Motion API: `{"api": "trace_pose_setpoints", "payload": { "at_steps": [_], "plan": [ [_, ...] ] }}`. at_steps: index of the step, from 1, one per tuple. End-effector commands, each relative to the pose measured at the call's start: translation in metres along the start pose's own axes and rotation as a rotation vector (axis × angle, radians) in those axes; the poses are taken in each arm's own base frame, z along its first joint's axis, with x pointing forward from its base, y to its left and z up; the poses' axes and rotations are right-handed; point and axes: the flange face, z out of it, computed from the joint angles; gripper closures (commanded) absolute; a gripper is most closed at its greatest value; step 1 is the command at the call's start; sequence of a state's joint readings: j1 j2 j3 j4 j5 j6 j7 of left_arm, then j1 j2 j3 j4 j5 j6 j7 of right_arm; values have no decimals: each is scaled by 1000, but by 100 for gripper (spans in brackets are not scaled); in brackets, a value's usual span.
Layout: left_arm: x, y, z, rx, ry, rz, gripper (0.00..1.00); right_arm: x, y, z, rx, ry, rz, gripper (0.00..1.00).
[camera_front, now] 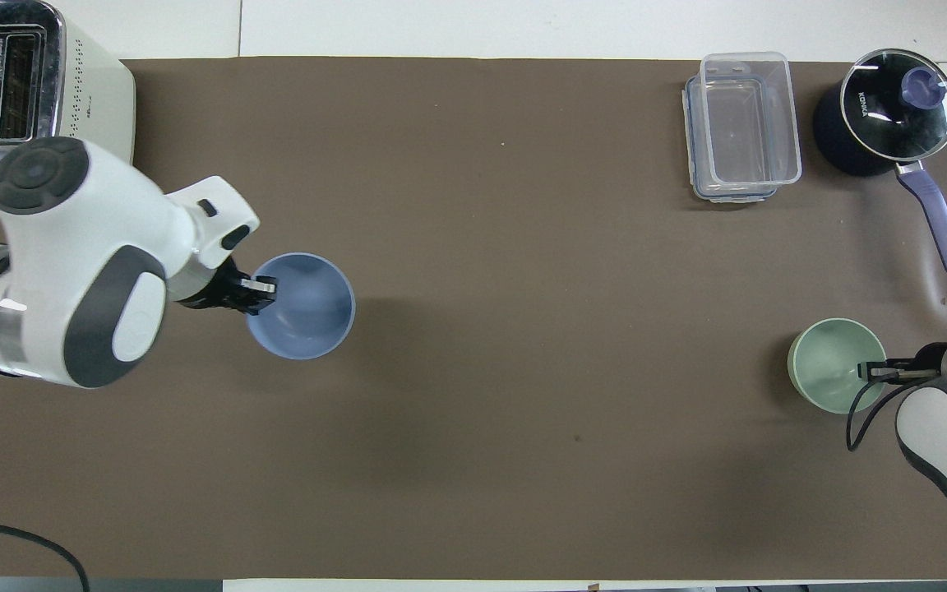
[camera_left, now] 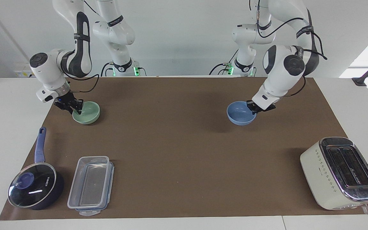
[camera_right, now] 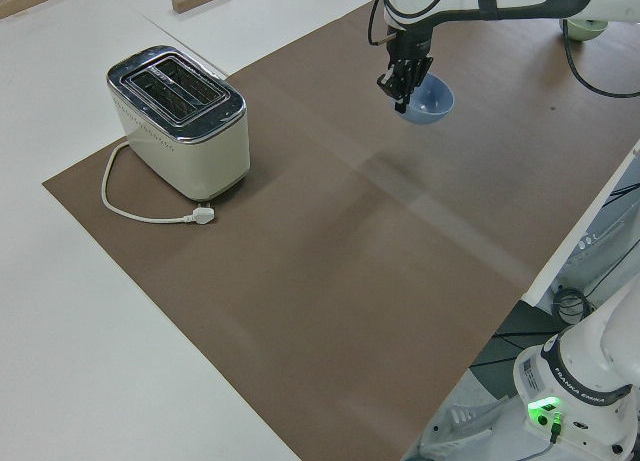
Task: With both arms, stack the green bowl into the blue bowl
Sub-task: 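Slide the blue bowl toward the table center while the right gripper grips the green bowl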
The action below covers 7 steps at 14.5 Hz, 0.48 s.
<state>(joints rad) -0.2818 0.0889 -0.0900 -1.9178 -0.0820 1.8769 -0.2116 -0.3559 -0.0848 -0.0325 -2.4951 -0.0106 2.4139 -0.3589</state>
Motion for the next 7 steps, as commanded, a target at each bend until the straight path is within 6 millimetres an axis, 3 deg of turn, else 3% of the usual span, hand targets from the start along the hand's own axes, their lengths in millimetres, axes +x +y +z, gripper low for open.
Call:
{"api": "trace_pose_setpoints", "payload": {
  "at_steps": [1,4,7],
  "plan": [
    [-20,92,30,-30,-4,-38,100,3,3,-10,10,8,22,100],
    [-30,151,73,-72,-8,-42,100,18,6,-37,3,29,14,100],
    [-28,169,109,-83,-41,-60,100,36,-4,-80,12,6,-19,100]
  ]
}}
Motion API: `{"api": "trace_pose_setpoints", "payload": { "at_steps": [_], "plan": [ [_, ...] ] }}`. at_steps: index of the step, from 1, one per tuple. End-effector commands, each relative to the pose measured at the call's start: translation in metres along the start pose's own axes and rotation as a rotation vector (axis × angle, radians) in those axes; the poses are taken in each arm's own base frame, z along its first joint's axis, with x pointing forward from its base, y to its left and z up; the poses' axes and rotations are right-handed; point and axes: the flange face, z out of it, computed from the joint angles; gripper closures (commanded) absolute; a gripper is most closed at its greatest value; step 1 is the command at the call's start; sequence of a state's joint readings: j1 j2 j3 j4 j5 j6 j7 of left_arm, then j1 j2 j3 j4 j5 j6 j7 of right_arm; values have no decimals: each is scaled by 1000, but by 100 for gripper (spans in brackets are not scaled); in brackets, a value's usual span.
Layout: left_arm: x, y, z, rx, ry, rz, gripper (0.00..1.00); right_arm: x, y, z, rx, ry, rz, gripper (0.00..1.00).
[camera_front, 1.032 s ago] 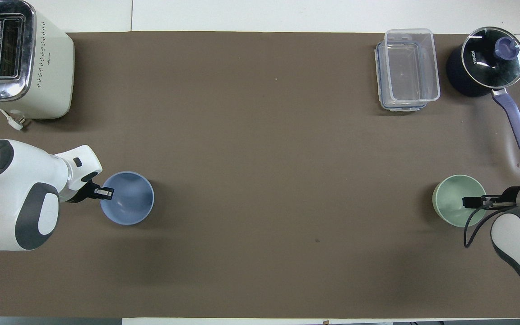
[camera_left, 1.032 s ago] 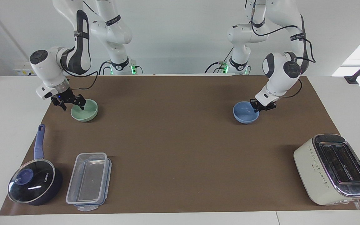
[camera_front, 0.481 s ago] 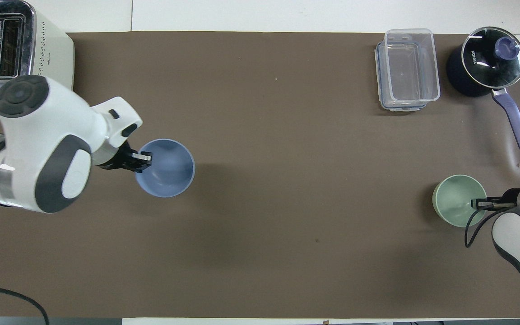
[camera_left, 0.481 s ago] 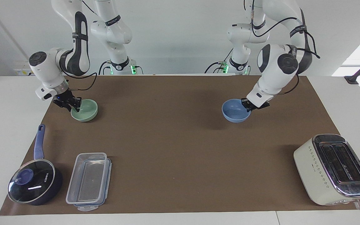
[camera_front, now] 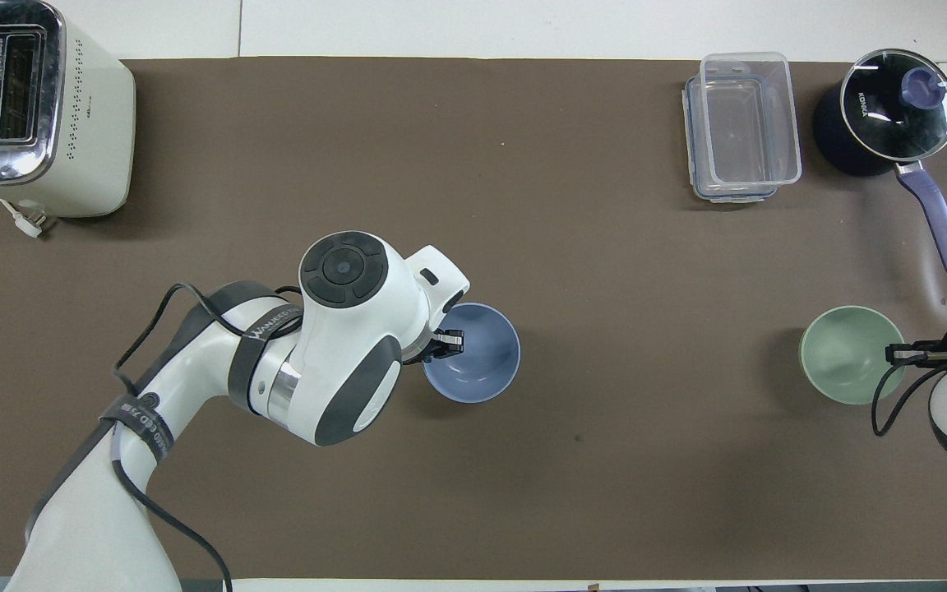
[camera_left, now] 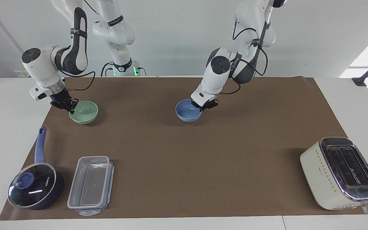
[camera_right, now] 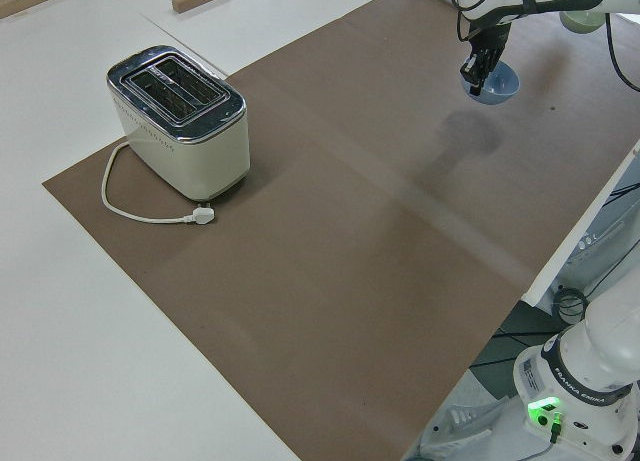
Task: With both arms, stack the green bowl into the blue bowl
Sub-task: 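Slide the blue bowl toward the table center while the right gripper grips the green bowl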
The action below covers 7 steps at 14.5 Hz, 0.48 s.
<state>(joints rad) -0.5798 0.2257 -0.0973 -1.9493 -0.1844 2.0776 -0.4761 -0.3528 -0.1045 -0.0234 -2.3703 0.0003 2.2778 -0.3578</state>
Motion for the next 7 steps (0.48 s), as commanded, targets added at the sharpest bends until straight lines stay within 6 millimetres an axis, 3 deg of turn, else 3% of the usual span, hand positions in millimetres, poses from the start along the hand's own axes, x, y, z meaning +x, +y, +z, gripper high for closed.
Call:
{"api": "trace_pose_setpoints", "payload": {
  "at_steps": [1,3,4,5,7],
  "plan": [
    [9,-1,24,-34,-25,-47,100,19,-20,-41,14,-15,-43,100],
    [12,-3,22,-34,-27,-46,100,23,-42,-61,13,-12,-51,100],
    [15,-6,19,-37,-25,-44,52,26,-63,-74,11,-4,-41,100],
    [13,-13,-2,-45,-13,-51,1,26,-101,-88,13,-14,10,100],
    [14,-37,-45,-52,-23,-77,0,24,-131,-91,18,-40,42,100]
  ]
}}
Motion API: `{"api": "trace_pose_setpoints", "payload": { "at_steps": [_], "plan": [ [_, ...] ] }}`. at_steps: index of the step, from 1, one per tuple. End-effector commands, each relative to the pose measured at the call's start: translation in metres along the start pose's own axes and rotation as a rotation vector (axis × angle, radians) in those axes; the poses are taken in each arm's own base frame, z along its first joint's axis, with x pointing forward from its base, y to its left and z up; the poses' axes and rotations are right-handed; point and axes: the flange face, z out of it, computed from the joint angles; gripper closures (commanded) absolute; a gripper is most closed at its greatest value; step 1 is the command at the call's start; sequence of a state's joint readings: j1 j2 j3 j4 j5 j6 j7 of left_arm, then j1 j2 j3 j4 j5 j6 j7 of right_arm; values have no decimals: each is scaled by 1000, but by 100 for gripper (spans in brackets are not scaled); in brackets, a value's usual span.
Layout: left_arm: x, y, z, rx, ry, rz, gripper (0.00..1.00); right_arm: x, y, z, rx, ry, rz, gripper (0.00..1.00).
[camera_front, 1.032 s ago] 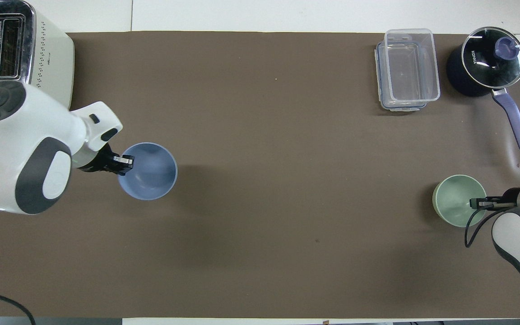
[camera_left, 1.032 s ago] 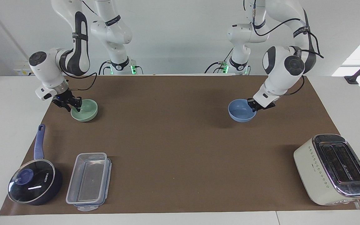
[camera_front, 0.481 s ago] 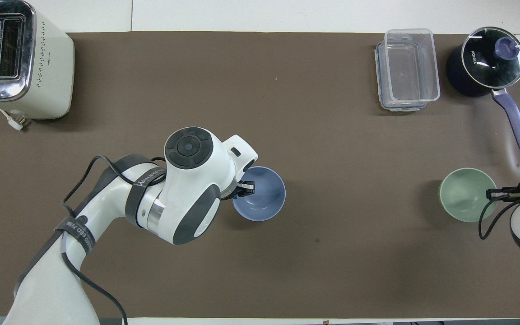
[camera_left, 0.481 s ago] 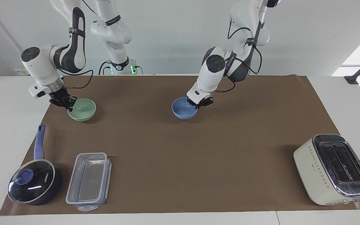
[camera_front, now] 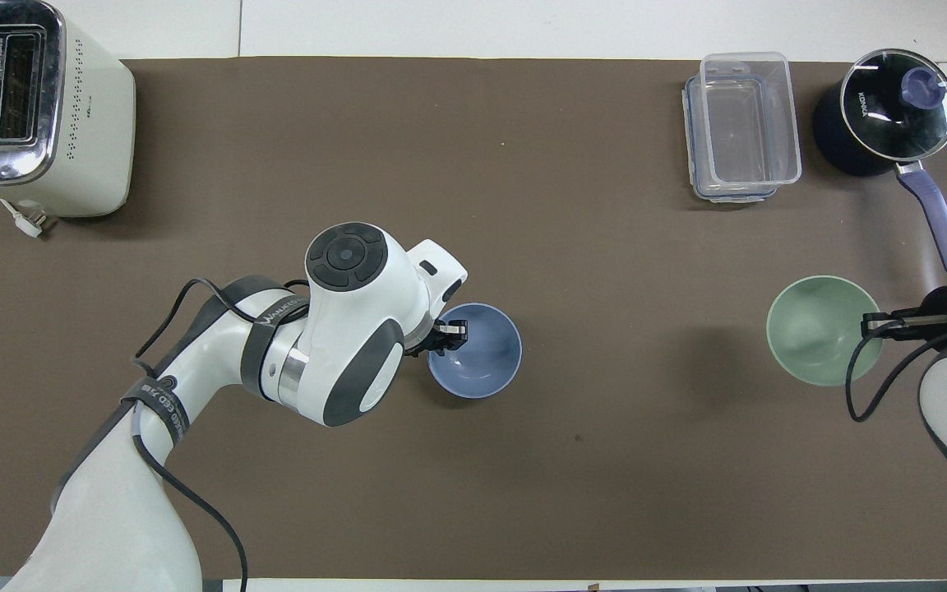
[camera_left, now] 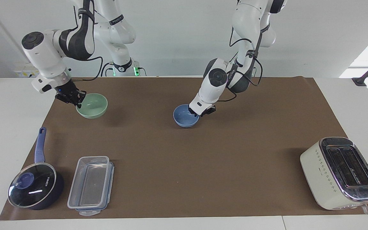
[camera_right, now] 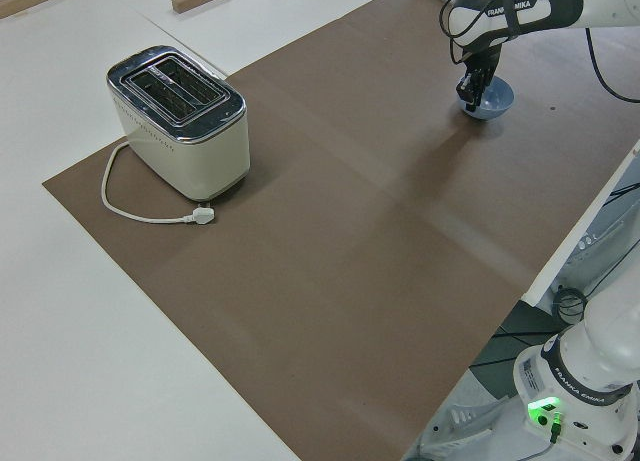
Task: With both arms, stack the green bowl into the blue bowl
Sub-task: 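Release the blue bowl while the right gripper carries the green bowl toward it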
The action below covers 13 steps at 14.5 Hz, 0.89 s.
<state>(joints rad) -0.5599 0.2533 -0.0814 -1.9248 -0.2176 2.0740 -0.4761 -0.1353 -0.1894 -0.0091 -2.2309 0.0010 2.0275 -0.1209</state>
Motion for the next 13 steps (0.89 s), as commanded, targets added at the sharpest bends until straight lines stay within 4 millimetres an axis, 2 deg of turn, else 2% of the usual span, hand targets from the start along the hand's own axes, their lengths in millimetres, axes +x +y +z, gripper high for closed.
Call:
{"api": "trace_pose_setpoints", "payload": {
  "at_steps": [1,3,5,7,9,10,12,13],
  "plan": [
    [-2,-39,-73,-29,-13,-28,0,-6,-32,-8,26,-19,31,100],
    [8,-91,-132,-47,-16,-41,0,-6,-58,-7,64,-20,4,100],
    [16,-160,-181,-48,1,-70,0,-7,-93,-6,73,-12,-21,100],
    [14,-222,-210,-5,38,-73,0,-7,-130,0,74,4,-1,100],
    [9,-272,-229,49,47,-21,0,-7,-173,7,76,21,16,100],
    [7,-288,-243,73,53,-14,0,-8,-194,12,84,25,29,100],
    [2,-294,-281,113,55,-18,0,-10,-230,15,133,40,42,100],
    [0,-295,-294,119,37,-22,0,-9,-242,20,149,45,53,100]
  ]
}}
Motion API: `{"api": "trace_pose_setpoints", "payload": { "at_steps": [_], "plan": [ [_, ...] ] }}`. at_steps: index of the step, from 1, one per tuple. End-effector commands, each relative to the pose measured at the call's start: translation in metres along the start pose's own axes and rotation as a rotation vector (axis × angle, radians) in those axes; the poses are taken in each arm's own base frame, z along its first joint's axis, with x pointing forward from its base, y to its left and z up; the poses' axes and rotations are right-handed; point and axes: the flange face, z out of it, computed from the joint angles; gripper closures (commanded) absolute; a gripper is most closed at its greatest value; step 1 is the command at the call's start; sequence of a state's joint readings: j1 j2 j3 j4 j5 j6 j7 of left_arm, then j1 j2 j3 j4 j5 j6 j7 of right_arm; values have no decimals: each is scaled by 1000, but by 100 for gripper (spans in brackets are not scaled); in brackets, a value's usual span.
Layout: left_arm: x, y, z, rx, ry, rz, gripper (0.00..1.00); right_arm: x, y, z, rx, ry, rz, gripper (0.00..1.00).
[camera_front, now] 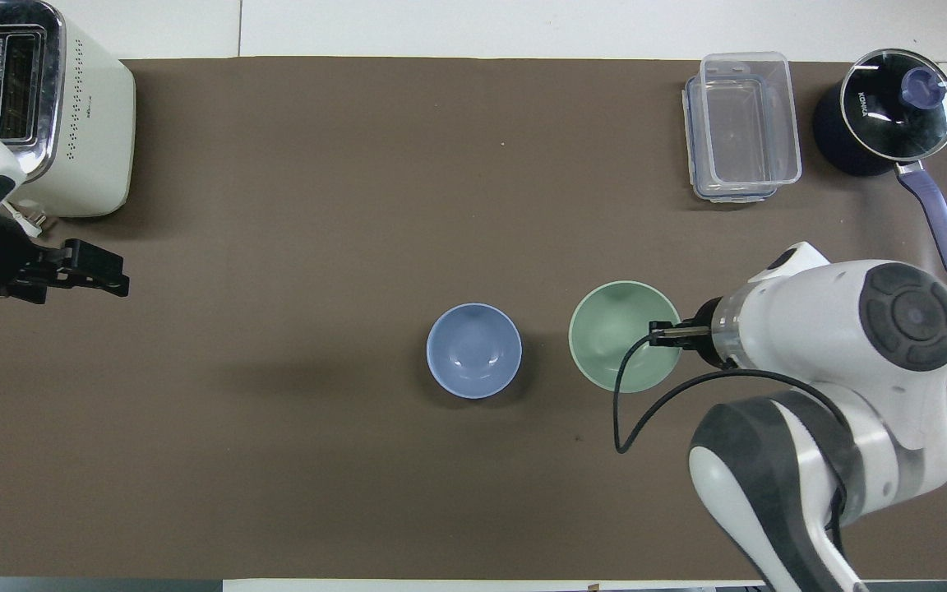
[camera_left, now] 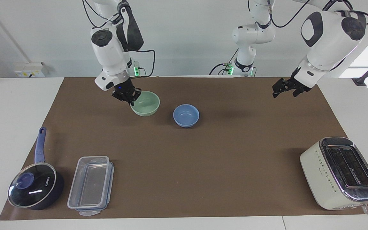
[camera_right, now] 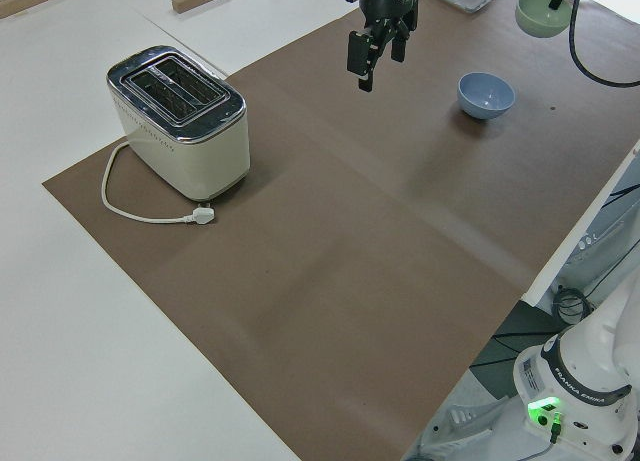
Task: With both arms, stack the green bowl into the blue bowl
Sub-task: 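Release the blue bowl while the right gripper carries the green bowl toward it, then lower the green bowl into the blue bowl with the right gripper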
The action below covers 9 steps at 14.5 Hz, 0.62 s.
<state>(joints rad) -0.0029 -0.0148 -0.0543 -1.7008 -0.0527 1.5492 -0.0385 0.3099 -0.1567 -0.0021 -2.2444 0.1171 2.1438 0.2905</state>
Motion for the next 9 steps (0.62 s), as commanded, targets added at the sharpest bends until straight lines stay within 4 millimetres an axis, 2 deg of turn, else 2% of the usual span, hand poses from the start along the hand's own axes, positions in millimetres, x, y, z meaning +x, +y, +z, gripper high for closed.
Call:
{"api": "trace_pose_setpoints", "payload": {
  "at_steps": [1,4,5,9],
  "plan": [
    [-4,5,-43,49,-37,17,0,1,-28,13,56,19,33,100],
    [-16,10,-61,59,-32,29,0,1,-64,30,86,43,7,100],
    [-17,11,-60,70,-29,42,0,0,-80,36,91,49,-11,100],
    [-21,4,-57,68,-31,58,0,0,-118,56,93,41,-1,100]
  ]
}}
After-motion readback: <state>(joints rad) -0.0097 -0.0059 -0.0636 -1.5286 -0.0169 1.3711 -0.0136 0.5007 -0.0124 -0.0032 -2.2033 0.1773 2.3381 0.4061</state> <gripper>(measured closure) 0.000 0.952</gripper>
